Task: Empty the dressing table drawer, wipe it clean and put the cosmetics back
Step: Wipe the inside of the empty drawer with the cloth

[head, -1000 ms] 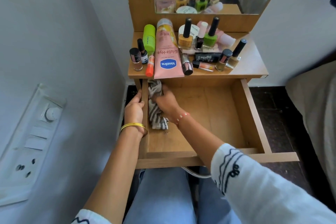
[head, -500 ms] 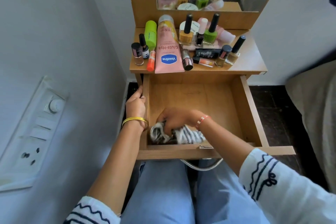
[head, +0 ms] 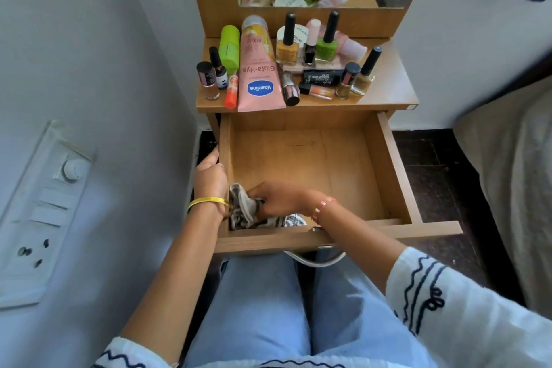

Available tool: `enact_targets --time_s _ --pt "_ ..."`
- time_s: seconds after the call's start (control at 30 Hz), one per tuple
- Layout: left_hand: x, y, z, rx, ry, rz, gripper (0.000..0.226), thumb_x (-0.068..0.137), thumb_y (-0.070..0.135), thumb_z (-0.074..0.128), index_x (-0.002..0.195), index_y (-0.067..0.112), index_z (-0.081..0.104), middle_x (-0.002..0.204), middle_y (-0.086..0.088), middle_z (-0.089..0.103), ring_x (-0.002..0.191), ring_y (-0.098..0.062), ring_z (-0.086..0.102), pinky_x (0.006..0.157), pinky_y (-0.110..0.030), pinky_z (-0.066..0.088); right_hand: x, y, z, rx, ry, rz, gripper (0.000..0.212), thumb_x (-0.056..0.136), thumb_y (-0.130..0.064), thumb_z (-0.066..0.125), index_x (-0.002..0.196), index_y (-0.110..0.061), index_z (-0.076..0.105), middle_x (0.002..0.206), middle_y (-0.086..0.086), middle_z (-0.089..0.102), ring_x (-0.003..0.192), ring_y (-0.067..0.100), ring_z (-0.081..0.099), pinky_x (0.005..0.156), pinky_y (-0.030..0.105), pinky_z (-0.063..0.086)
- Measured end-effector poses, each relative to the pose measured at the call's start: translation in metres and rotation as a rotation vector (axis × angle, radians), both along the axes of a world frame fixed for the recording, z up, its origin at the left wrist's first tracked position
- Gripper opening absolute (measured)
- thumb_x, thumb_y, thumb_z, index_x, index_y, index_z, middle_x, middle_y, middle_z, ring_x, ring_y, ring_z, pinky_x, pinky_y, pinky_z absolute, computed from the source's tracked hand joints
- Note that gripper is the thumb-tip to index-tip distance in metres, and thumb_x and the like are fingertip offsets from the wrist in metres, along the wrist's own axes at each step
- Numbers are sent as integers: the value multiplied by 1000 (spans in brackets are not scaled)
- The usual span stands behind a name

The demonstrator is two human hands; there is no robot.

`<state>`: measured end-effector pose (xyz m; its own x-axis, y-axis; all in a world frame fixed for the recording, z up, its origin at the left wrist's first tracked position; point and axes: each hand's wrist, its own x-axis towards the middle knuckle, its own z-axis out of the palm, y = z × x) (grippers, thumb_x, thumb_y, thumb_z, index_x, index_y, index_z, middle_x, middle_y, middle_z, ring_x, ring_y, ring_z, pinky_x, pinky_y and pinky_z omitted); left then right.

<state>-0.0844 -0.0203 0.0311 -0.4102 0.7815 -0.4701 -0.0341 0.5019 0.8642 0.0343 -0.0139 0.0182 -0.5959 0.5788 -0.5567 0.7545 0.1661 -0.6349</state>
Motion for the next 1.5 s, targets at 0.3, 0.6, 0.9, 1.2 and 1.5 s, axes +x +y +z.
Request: enact_targets --time_s 0.3,0.6,0.9,1.2,1.5 --pt "1 -5 -5 23 106 -45 46 96 2 32 138 15 42 143 1 44 132 -19 40 104 -23 31 41 22 26 -61 -410 270 32 77 1 59 108 -3 66 85 7 65 72 13 54 57 17 39" --pt "12 -9 -2 118 360 -136 46 96 5 33 142 13 34 148 -4 36 137 -20 33 111 -27 26 -10 -6 6 73 70 -136 33 83 7 49 116 4 54 93 14 60 72 15 50 60 21 38" --pt "18 -14 -2 140 420 -153 44 98 8 33 141 15 35 150 -3 33 138 -22 32 111 -31 29 63 9 30 -132 -292 102 33 76 3 57 107 -6 66 84 9 62 74 22 54 64 30 43" --pt "20 -14 -1 152 445 -176 45 98 7 34 142 16 34 153 -1 28 140 -21 29 110 -30 29 69 7 33 -10 -441 183 37 81 -2 56 117 -4 63 108 15 66 89 25 58 64 26 43" --pt "18 -16 -1 143 426 -162 44 97 7 32 141 14 36 152 -1 30 139 -18 29 107 -21 25 11 -23 28 -170 -47 46 33 95 -19 46 125 -6 54 115 13 61 96 28 58 88 39 45"
